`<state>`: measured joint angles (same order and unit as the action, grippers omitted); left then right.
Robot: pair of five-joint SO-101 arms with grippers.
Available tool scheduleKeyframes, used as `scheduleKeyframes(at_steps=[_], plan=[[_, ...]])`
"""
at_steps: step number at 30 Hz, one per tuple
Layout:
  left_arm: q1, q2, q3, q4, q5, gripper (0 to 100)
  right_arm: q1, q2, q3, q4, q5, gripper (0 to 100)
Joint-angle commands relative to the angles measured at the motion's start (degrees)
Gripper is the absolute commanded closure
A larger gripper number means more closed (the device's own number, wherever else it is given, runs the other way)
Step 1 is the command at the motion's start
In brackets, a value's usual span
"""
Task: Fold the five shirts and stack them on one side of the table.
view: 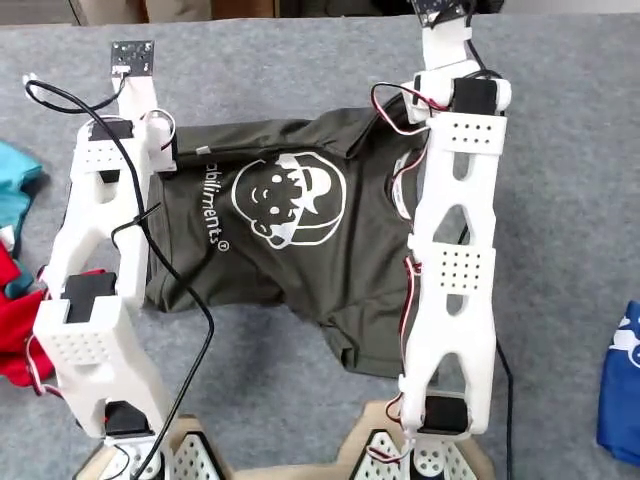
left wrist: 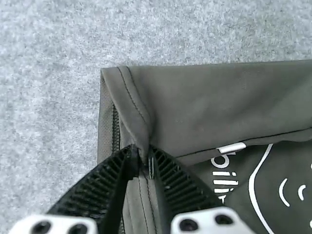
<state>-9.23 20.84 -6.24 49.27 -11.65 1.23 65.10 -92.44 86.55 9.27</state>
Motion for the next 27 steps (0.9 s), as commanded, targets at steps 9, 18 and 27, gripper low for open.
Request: scheduleKeyframes(at_steps=[9,18,27], plan=[[0.00,-0.57,-0.53,0.35,0.35,91,1.45,3.30,-3.03,3.60,14.33,84.3],[-2.99,-1.19,-2.29,4.40,5.98,75,1.80,0.66,-3.03,12.57,23.12,64.6],[-2.46,-0.31,-5.27,6.07,5.80,80,-5.76,-0.75,-2.59,15.21,26.55,69.3]])
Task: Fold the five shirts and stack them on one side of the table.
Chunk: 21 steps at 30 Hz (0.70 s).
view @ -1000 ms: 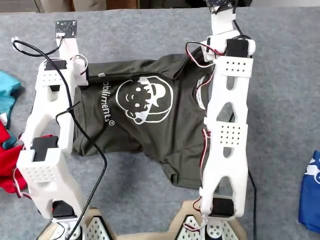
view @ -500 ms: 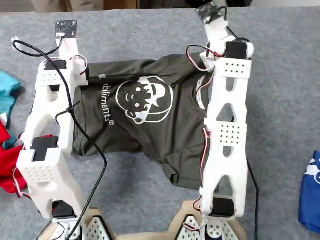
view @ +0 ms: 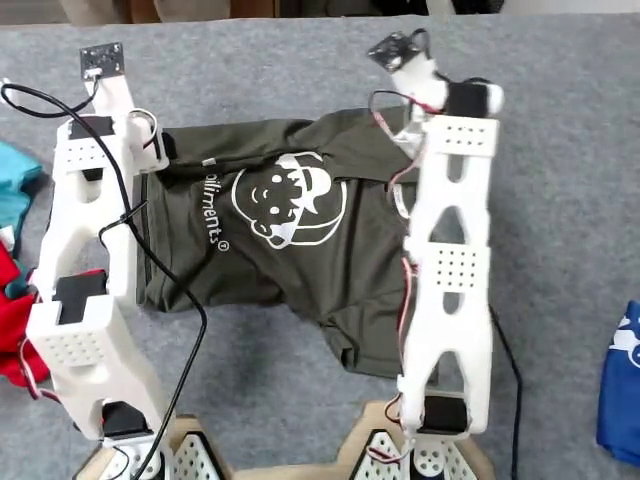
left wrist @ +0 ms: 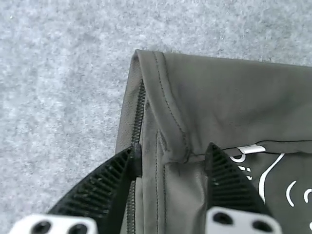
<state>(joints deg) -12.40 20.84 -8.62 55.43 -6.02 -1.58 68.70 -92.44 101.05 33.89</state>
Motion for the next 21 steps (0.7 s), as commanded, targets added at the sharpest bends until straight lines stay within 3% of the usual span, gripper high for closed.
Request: scheduleKeyframes(at_steps=[1,5,9,16,21], plan=[[0.70,0.22,-2.81,-1.14,0.18,80,-3.65,-3.74,-2.59,0.62,2.73,70.1],[0.53,4.26,-2.90,-6.95,0.44,80,-5.14,-0.40,-2.77,0.18,6.77,71.9],[0.62,7.08,-2.90,-7.47,0.44,80,-4.88,1.63,-2.86,0.18,9.85,71.9],[-1.49,7.34,-8.18,2.81,0.44,80,-5.05,3.21,-2.68,0.18,10.81,72.8],[-1.23,7.78,-8.79,3.87,2.64,80,-7.16,5.49,-2.68,0.18,11.78,72.8]])
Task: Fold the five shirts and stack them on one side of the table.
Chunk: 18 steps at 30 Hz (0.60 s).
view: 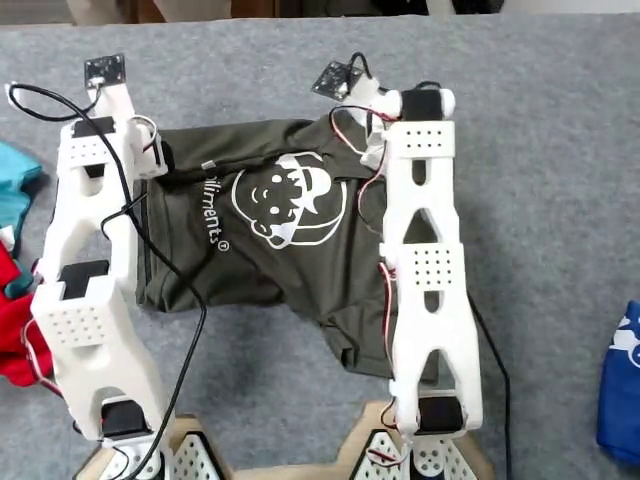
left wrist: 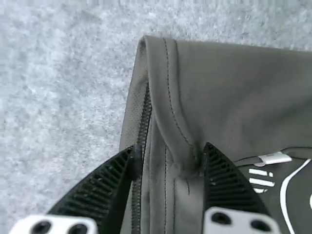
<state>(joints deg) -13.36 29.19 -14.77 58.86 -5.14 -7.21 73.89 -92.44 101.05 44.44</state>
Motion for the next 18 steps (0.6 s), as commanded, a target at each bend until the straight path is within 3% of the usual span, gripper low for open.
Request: scheduleKeyframes(at_steps=[1,18], plan=[[-0.26,-0.57,-2.73,0.44,2.02,80,-1.80,0.75,-2.77,0.18,1.76,72.8],[-0.18,-0.48,-2.55,0.35,2.29,80,2.33,4.18,-2.86,-3.08,8.97,72.8]])
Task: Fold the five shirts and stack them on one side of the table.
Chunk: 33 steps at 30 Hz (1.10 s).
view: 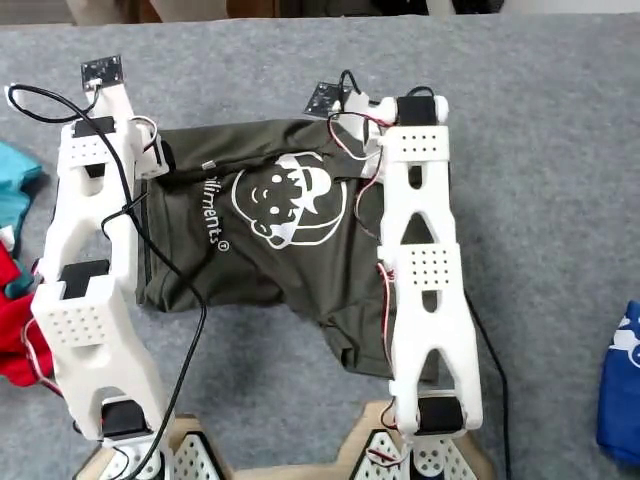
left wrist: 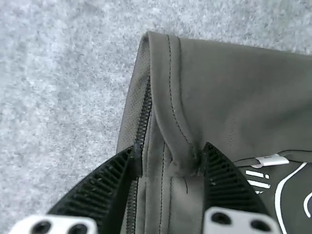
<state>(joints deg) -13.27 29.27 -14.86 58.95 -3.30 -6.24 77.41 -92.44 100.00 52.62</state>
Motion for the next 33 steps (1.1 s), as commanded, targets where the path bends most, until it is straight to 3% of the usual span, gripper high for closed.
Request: scheduleKeyframes(at_steps=[1,15,22,27,33], plan=[[-0.26,-0.57,-2.46,0.26,0.35,80,1.45,1.54,-2.95,-2.37,0.88,72.8],[-0.18,-0.57,-2.37,0.44,0.26,80,1.80,3.74,-2.42,-5.10,1.93,74.0],[-0.26,-0.57,-2.37,0.35,0.26,80,2.86,5.05,-3.12,-9.14,-1.41,97.4],[-0.26,-0.57,-2.37,0.35,0.35,80,3.91,1.71,-3.12,-9.32,-5.36,95.5],[-0.26,-0.57,-2.55,0.26,0.44,80,3.91,0.13,-3.03,-8.09,-4.75,95.2]])
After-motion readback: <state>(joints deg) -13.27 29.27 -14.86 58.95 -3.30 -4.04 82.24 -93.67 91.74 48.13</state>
